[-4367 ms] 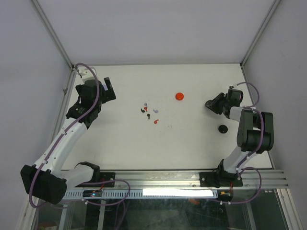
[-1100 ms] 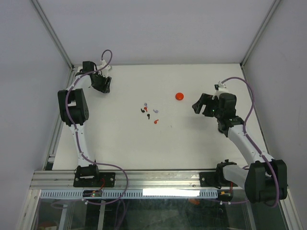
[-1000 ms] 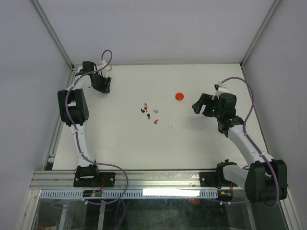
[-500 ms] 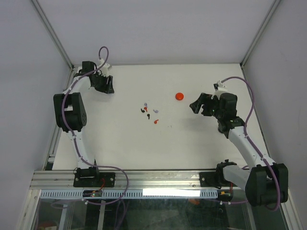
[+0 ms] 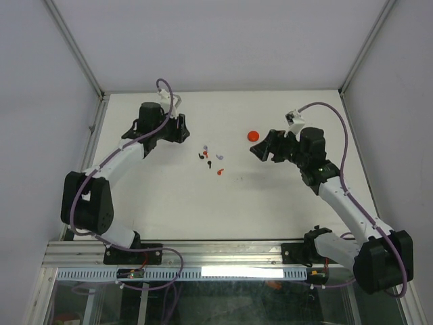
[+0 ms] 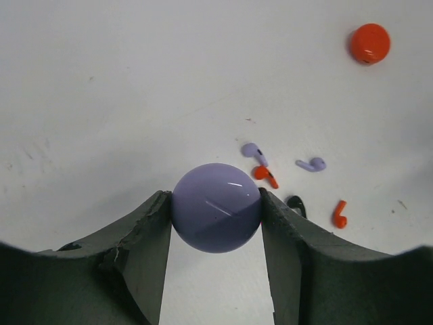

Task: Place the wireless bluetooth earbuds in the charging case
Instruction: Pick up the charging case at the center of the board.

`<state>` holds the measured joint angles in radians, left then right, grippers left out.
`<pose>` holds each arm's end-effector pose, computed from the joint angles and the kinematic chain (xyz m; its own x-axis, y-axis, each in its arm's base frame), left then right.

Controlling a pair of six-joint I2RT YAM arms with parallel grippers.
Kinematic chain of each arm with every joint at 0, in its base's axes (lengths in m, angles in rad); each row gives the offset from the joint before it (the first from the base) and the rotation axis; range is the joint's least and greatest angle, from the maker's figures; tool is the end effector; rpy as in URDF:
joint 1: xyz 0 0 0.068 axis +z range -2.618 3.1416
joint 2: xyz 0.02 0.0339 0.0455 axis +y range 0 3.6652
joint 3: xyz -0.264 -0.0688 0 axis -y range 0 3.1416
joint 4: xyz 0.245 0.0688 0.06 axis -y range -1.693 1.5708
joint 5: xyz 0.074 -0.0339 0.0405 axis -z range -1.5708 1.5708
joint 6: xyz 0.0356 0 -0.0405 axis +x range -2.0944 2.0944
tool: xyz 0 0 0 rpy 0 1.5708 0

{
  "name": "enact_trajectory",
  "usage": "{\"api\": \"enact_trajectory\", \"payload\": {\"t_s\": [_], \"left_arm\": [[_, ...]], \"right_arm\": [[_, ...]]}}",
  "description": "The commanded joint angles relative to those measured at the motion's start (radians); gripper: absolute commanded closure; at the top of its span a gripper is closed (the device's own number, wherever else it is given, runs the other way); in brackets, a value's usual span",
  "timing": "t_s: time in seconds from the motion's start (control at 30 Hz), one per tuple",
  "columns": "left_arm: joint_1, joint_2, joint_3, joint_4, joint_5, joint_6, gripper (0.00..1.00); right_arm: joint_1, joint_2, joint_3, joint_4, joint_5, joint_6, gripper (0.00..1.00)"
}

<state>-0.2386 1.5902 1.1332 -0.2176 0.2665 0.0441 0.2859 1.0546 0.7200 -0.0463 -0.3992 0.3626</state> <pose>0.3438 -0.0933 0.2555 -0.5874 0.1867 -0.7874 0.4542 0.8814 -0.1299 0.2263 0.0809 0.2796 -0.5484 0.1794 -0.8167 -0.4401 0.7685 0.4644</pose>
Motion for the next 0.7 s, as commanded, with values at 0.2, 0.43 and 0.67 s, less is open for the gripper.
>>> {"api": "enact_trajectory", "payload": {"t_s": [0.2, 0.43, 0.67], "left_arm": [[-0.251, -0.288, -0.274, 0.338, -0.244, -0.218, 0.80], [-0.405, -0.408, -0.410, 0.524, -0.318, -0.201, 0.80], [-0.539, -0.462, -0.480, 0.669, -0.325, -0.087, 0.77]], "right_arm": [[0.152, 0.038, 0.156, 0.031, -0.028, 0.068, 0.22], [0.237, 0.111, 0.242, 0.031, -0.025, 0.099, 0.24], [0.286, 0.180, 0.295, 0.035, -0.020, 0.098, 0.28]]}}
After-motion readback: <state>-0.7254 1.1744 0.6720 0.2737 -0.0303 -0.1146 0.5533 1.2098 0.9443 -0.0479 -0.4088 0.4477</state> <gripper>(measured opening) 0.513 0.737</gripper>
